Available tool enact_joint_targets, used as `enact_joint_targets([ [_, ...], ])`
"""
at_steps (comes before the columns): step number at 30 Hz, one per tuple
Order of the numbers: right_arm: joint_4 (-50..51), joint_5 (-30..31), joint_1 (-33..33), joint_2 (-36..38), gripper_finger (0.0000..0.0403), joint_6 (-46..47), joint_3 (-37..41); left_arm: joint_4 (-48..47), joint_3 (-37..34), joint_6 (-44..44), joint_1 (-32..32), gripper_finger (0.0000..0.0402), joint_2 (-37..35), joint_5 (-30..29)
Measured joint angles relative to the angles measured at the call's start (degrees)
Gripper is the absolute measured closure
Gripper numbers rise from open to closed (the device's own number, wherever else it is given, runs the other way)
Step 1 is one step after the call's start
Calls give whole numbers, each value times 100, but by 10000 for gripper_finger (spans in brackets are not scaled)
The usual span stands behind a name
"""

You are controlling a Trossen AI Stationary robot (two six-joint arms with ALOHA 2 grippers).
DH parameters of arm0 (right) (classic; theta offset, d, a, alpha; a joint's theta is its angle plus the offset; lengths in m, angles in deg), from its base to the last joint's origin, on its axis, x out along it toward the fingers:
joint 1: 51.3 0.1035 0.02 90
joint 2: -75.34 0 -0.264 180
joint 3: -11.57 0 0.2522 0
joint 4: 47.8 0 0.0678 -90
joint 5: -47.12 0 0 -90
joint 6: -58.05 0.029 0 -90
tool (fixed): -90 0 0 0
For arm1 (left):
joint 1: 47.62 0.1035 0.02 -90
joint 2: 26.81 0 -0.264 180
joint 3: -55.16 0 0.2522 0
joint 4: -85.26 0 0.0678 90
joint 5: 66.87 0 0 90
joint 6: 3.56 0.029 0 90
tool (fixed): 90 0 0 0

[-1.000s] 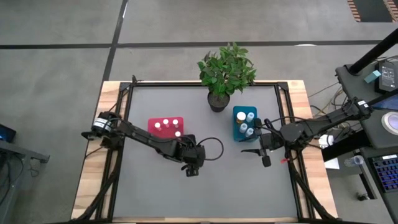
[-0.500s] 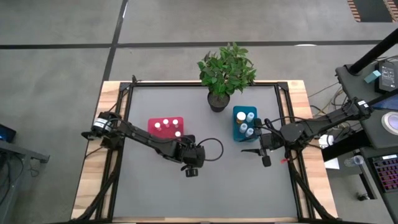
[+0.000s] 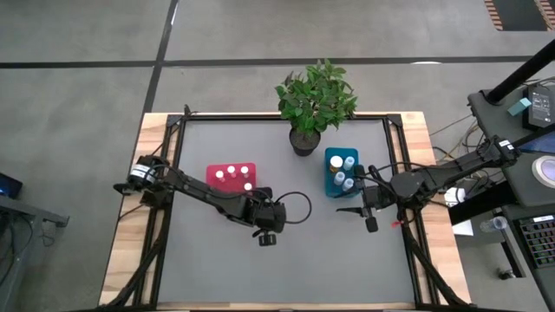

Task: Pick and place medicine bottles into bin by pill shape (circle, oval)
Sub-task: Put the small pink pill bottle into the pink bin

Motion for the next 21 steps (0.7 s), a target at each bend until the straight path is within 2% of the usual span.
enact_joint_targets([
  [4, 52, -2, 0, 0, 254, 55, 0, -114, 57, 98, 0, 303, -143, 2],
  [12, 91, -2, -2, -9, 253, 52, -9, -1066, 118, -218, 17, 302, -1148, -37],
  [21, 88, -2, -2, -42, 252, 43, -9, -2712, 94, -1254, 45, 302, -2224, -765],
])
